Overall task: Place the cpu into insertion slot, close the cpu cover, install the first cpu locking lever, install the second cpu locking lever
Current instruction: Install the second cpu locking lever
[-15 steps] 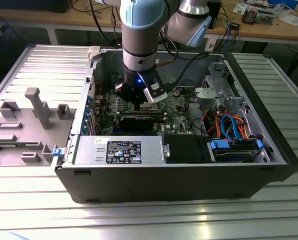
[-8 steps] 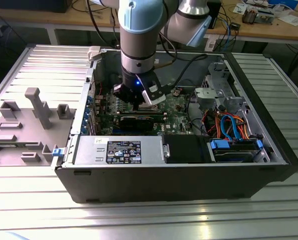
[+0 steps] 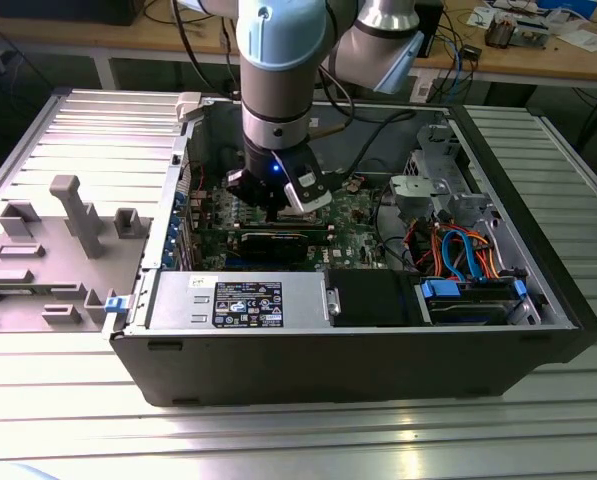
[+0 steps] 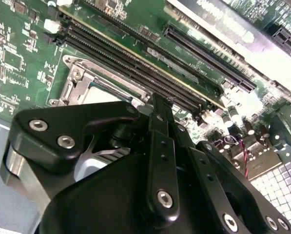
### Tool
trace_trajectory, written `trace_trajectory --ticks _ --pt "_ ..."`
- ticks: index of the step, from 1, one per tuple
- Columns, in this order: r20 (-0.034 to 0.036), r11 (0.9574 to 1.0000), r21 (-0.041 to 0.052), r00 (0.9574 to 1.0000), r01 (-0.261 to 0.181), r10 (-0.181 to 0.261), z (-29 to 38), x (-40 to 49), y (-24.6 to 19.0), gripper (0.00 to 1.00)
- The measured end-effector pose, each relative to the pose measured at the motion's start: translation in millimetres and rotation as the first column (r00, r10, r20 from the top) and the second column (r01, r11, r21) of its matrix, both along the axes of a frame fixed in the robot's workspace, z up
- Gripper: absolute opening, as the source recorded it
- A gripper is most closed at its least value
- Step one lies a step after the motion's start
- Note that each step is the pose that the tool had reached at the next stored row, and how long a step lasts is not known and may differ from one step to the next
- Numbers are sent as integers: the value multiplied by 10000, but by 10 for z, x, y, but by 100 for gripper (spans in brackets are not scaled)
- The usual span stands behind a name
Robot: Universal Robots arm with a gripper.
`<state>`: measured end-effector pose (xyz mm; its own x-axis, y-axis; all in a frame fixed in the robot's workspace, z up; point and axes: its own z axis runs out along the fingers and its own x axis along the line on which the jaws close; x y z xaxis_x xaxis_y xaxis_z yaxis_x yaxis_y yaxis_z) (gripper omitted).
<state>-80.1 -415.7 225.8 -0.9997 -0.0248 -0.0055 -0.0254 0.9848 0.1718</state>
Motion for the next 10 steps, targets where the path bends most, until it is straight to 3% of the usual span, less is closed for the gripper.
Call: trace_trajectory --ticks 7,10 --pt "1 10000 84 10000 19 -19 -24 -36 -6 11" --pt "0 9998 213 10000 40 -40 -58 -44 -14 11"
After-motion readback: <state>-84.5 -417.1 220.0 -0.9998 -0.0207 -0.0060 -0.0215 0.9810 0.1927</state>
